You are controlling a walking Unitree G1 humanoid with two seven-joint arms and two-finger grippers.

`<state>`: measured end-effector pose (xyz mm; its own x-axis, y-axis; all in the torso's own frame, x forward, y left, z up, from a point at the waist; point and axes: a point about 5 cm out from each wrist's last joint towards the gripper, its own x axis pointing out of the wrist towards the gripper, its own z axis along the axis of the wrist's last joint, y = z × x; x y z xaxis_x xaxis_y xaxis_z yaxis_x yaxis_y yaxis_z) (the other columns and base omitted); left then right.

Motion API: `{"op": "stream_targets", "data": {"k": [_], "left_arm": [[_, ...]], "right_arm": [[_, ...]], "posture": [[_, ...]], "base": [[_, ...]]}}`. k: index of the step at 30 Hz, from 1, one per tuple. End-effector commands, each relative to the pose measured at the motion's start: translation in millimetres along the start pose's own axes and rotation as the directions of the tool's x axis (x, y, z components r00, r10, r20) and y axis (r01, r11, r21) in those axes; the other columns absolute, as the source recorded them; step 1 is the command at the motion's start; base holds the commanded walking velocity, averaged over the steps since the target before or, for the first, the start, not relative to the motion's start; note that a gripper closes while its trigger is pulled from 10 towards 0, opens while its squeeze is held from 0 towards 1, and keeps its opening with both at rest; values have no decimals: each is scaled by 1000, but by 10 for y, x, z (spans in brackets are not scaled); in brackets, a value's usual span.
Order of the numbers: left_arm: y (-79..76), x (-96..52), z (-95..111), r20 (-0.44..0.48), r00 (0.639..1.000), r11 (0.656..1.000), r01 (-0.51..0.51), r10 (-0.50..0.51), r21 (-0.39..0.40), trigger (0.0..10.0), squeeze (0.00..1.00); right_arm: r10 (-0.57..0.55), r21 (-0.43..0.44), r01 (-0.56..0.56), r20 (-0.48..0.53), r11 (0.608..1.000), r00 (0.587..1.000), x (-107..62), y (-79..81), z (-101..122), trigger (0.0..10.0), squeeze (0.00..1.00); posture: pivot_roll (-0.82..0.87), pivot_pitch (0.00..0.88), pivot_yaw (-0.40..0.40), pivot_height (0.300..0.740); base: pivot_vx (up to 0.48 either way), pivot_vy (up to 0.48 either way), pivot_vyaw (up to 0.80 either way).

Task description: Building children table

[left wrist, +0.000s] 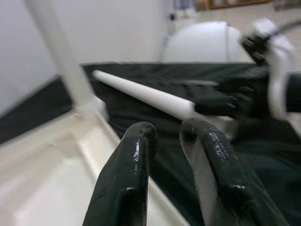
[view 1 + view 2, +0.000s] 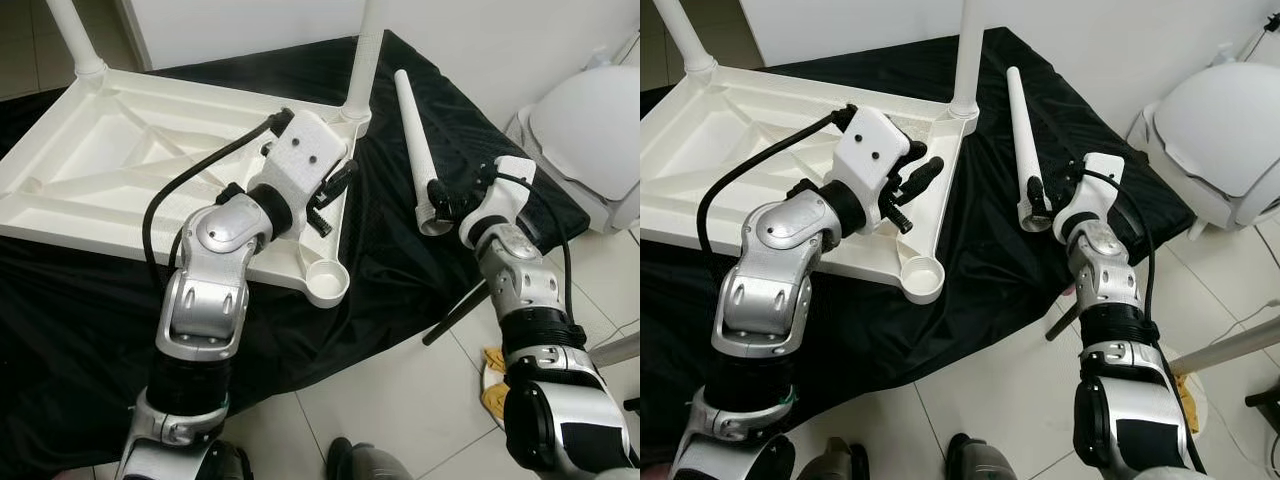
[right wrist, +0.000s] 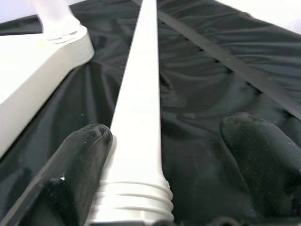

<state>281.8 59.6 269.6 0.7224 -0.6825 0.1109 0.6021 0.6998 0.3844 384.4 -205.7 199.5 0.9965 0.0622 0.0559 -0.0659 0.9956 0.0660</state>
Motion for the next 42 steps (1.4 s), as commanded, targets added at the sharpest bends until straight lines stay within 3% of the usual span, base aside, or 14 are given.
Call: {"op": "stream_targets", "data": {"k": [1,11,22,23,24,25,26,29,36,42], "left_arm": [[-62,-24,42,18,999,1000,-27,27,-8,10000,0],[-88,-66,37,-1,999,999,-48,48,-2,10000,0],[-91,-89,35,-6,997,997,-76,76,1,10000,0],[-90,-87,29,-9,997,997,-78,78,2,10000,0],[-87,-88,24,-10,997,997,-82,82,6,10000,0],[-87,-88,24,-10,997,997,-82,82,6,10000,0],[-89,-90,18,-11,997,997,-82,82,4,10000,0],[-94,-96,-3,-14,996,996,-86,86,7,10000,0],[-118,-89,-170,-73,995,992,-71,64,-99,10000,0],[-2,-58,-289,-96,985,972,-159,144,-171,10000,0]], "right_arm": [[23,18,-22,-51,1000,998,-2,22,-118,10000,0],[89,34,-85,-132,996,987,4,154,-351,10000,0],[96,2,-96,-102,995,990,25,174,-341,10000,0],[93,-10,-94,-100,995,991,29,176,-341,8941,0],[91,-15,-93,-94,996,991,32,176,-340,3373,0],[91,-15,-93,-94,996,991,32,176,-340,3373,0],[90,-17,-92,-93,996,992,34,174,-342,0,0],[87,-27,-89,-82,996,993,29,160,-339,0,0],[40,-75,-43,-35,996,999,-22,115,-356,0,0],[9,-61,-4,81,998,997,-103,87,-321,0,0]], "posture": [[-45,230,-50,740],[-23,231,-68,740],[-20,226,-77,740],[-20,224,-79,740],[-20,224,-79,740],[-20,224,-79,740],[-19,222,-80,740],[-22,220,-85,740],[-28,209,-94,740],[-43,188,-91,740]], "base": [[0,0,0],[0,0,0],[0,0,0],[0,0,0],[0,0,0],[0,0,0],[0,0,0],[0,0,0],[0,0,0],[0,0,0]]}}
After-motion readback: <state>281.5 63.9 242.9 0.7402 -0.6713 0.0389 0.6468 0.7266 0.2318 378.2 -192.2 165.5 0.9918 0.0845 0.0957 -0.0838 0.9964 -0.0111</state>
